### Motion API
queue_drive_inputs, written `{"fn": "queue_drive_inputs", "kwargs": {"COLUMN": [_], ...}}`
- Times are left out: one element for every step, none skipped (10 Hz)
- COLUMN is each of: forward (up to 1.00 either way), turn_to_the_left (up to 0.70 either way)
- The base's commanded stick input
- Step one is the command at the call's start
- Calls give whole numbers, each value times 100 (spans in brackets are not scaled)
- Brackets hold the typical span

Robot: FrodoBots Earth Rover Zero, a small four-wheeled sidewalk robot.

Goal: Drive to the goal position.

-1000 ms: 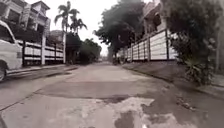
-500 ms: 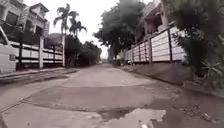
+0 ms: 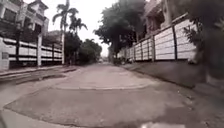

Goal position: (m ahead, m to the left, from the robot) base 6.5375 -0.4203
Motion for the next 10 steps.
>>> {"fn": "queue_drive_inputs", "kwargs": {"forward": [70, 70, 70, 70, 70, 70, 70, 70, 70, 70], "turn_to_the_left": [0, 0, 0, 0, 0, 0, 0, 0, 0, 0]}}
